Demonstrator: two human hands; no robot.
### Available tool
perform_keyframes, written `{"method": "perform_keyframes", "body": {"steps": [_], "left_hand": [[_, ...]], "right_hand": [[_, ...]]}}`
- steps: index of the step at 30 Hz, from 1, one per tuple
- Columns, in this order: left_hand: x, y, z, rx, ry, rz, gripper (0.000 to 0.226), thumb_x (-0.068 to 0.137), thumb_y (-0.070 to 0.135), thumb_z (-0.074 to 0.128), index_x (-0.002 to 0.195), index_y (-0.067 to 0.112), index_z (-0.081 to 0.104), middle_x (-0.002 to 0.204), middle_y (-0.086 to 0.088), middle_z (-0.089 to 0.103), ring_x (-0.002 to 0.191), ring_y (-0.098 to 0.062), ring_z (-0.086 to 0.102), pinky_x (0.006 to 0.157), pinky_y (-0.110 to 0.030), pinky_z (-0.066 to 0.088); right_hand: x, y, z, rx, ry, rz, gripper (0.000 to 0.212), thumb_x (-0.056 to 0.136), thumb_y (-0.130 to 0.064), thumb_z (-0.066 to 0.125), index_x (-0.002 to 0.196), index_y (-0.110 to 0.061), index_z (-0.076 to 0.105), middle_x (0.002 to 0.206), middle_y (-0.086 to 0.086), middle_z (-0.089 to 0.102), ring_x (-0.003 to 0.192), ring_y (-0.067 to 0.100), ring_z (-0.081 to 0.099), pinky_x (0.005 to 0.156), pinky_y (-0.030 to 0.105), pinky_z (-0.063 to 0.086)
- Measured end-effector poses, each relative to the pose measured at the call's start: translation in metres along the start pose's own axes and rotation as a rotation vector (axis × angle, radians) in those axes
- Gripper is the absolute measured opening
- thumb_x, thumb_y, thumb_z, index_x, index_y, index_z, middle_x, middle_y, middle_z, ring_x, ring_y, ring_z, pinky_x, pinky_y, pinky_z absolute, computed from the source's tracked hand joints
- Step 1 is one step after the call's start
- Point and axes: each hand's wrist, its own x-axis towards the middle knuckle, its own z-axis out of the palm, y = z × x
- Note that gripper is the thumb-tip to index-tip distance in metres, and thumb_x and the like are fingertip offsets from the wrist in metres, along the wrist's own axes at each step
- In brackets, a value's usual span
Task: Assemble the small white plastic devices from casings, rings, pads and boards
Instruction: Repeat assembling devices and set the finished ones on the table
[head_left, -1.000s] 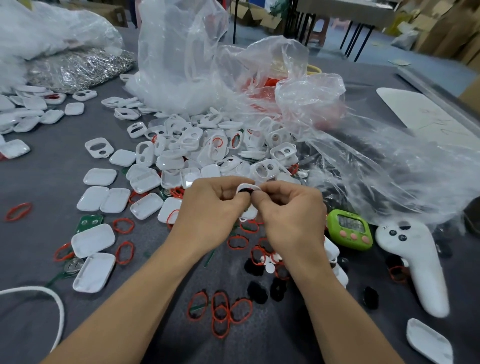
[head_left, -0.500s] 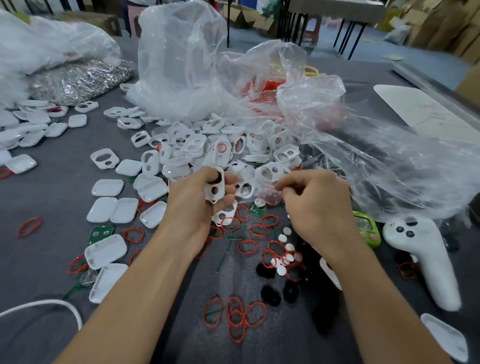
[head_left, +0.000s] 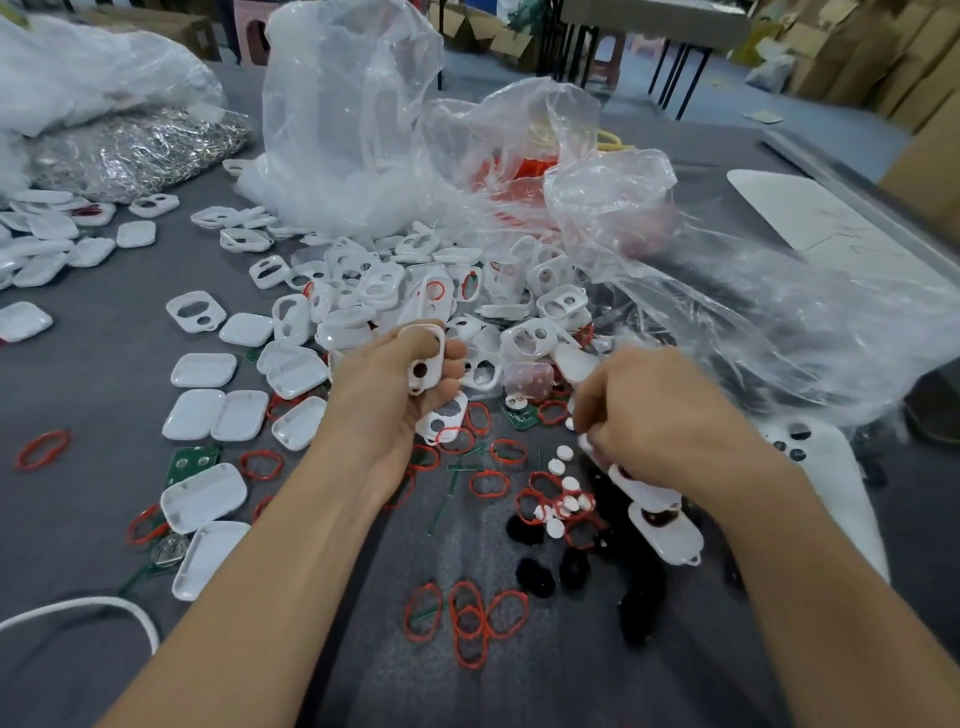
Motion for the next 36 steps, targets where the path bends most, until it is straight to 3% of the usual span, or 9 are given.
{"method": "perform_keyframes", "body": {"steps": [5,10,14,16,18,22,24,29,36], "left_hand": [[-0.003,-0.004,0.005,-0.001,-0.118,-0.075,0.025,0.095,-0.008,0.044,0.113,-0.006,0.06,0.079,-0.01,0.077,0.067,-0.015,0.074,0.056,-0.022,0.058],[-0.006,-0.008,0.005,0.08,-0.159,-0.09,0.024,0.092,-0.011,0.044,0.096,0.002,0.063,0.081,-0.012,0.076,0.066,-0.019,0.073,0.057,-0.025,0.059],[-0.006,-0.011,0.007,0.093,-0.144,-0.092,0.029,0.091,-0.015,0.044,0.093,0.002,0.067,0.076,-0.012,0.074,0.062,-0.021,0.073,0.056,-0.027,0.059],[-0.006,-0.012,0.008,0.084,-0.139,-0.098,0.029,0.091,-0.015,0.045,0.093,0.001,0.069,0.081,-0.015,0.075,0.067,-0.024,0.075,0.058,-0.029,0.06],[-0.004,-0.014,0.008,0.065,-0.127,-0.112,0.027,0.094,-0.012,0.046,0.097,0.0,0.07,0.087,-0.017,0.076,0.074,-0.026,0.076,0.061,-0.033,0.062],[-0.003,-0.016,0.007,0.003,-0.121,-0.175,0.021,0.101,0.009,0.052,0.109,0.0,0.069,0.104,-0.019,0.073,0.092,-0.028,0.076,0.074,-0.039,0.064],[-0.004,-0.014,0.007,-0.028,-0.145,-0.212,0.03,0.105,0.025,0.051,0.111,0.002,0.069,0.113,-0.023,0.071,0.108,-0.034,0.071,0.087,-0.043,0.062],[-0.006,-0.011,0.011,-0.168,-0.198,-0.266,0.048,0.107,0.043,0.04,0.119,0.002,0.061,0.118,-0.021,0.066,0.112,-0.034,0.062,0.113,-0.052,0.044],[-0.009,-0.016,0.017,-0.28,-0.193,-0.233,0.04,0.107,0.037,0.042,0.115,0.002,0.06,0.106,-0.017,0.067,0.099,-0.029,0.065,0.108,-0.047,0.047]], "right_hand": [[-0.008,-0.002,0.01,-0.124,-0.003,-0.099,0.009,0.087,-0.041,0.078,0.094,-0.036,0.08,0.095,-0.009,0.075,0.096,0.018,0.069,0.1,0.033,0.049],[-0.007,-0.003,0.017,-0.074,0.056,-0.191,0.015,0.088,-0.022,0.076,0.093,-0.035,0.081,0.095,-0.011,0.077,0.099,0.016,0.066,0.109,0.034,0.041],[-0.002,0.004,0.016,0.011,0.075,-0.214,0.012,0.081,-0.019,0.081,0.079,-0.03,0.078,0.07,-0.017,0.065,0.08,0.011,0.065,0.09,0.024,0.051],[0.001,0.005,0.016,0.231,0.208,-0.196,0.016,0.077,-0.017,0.084,0.072,-0.029,0.076,0.061,-0.018,0.061,0.063,0.001,0.059,0.066,0.009,0.045],[0.0,-0.001,0.02,0.538,0.389,-0.19,0.02,0.076,-0.015,0.086,0.069,-0.027,0.072,0.061,-0.012,0.066,0.058,0.001,0.061,0.056,0.01,0.043],[-0.006,-0.033,0.038,0.851,0.484,-0.24,0.017,0.08,-0.011,0.082,0.075,-0.026,0.074,0.068,-0.015,0.071,0.065,0.004,0.069,0.062,0.018,0.054],[-0.006,-0.041,0.048,0.861,0.479,-0.233,0.015,0.081,-0.01,0.08,0.078,-0.024,0.077,0.07,-0.014,0.073,0.069,0.003,0.07,0.067,0.021,0.056],[-0.002,-0.034,0.061,0.857,0.519,-0.209,0.015,0.079,-0.008,0.082,0.078,-0.023,0.081,0.073,-0.019,0.074,0.07,-0.002,0.07,0.066,0.013,0.053],[-0.002,-0.038,0.072,0.786,0.591,-0.22,0.012,0.08,-0.014,0.081,0.08,-0.025,0.079,0.081,-0.02,0.074,0.07,0.001,0.069,0.067,0.029,0.057]]}}
